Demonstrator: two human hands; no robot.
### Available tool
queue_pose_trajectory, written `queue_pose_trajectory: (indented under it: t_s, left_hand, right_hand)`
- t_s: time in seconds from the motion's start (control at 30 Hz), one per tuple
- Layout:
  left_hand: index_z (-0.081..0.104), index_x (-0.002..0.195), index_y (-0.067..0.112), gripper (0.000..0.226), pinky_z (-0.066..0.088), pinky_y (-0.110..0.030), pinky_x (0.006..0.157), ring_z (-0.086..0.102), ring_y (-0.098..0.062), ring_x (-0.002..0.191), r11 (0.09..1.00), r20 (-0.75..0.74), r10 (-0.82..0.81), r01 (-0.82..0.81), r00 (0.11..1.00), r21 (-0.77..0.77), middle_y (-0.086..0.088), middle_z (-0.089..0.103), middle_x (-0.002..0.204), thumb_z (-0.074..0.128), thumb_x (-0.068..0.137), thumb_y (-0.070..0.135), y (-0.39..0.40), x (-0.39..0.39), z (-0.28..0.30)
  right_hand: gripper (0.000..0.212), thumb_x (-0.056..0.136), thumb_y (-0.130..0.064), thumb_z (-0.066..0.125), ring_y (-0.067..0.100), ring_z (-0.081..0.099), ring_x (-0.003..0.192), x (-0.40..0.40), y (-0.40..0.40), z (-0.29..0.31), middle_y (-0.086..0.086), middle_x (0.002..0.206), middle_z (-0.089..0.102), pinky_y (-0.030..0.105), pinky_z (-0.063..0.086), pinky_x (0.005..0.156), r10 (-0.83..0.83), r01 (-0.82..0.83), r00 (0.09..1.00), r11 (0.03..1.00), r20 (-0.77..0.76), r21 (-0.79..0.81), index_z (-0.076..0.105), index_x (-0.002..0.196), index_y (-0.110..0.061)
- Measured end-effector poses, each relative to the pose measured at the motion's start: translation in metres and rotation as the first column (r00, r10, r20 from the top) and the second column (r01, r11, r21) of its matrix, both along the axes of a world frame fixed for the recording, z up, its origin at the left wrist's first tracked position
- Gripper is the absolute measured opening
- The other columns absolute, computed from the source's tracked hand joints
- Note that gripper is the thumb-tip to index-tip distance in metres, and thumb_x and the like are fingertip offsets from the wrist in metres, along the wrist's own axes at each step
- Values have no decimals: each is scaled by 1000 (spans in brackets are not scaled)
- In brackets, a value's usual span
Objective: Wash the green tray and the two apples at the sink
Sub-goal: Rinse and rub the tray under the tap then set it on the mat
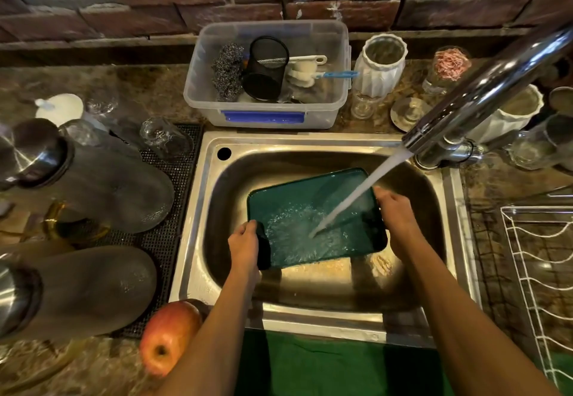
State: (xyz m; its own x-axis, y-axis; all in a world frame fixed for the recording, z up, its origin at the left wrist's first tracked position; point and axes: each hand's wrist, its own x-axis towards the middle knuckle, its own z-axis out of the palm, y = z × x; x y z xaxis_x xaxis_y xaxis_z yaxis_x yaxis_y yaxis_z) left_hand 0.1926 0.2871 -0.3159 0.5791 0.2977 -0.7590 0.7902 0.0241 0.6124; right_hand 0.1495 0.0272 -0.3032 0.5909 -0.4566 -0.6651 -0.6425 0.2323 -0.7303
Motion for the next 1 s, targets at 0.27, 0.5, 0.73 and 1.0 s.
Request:
queue_pose_trajectory:
  t_s: [0.27,0.5,0.73,1.0]
  left_hand:
    - [61,84,16,16,54,-52,94,62,-35,99,984,-73,-136,144,988,106,-15,65,102,58,95,28,-6,3,5]
    - [63,102,15,19,57,-48,87,64,-33,95,945,9,-264,256,965,201,-14,66,103,59,90,29,-11,16,17]
    - [68,103,24,16,48,-31,68,66,-23,93,947,217,-315,290,924,140,-6,71,99,60,90,19,-12,25,24]
    - [64,122,25,28,51,-27,74,64,-15,102,966,247,-257,254,935,42,0,69,110,58,96,18,1,22,21]
  right_hand:
    - [34,97,-41,47,18,58,87,-8,-2,-8,7,93,63,32,43,63,43,-46,996,998,-76,-38,63,87,-13]
    - [38,99,-41,45,24,57,94,-21,2,-25,10,103,62,46,48,84,30,-28,982,999,-185,16,61,106,-7]
    - [36,100,-41,46,33,59,107,-33,9,-28,14,112,60,52,50,93,-25,44,977,995,-211,86,54,114,-9]
    - [33,102,-34,46,30,58,108,-36,17,-14,11,116,60,40,51,79,-93,102,992,990,-90,100,58,124,-13]
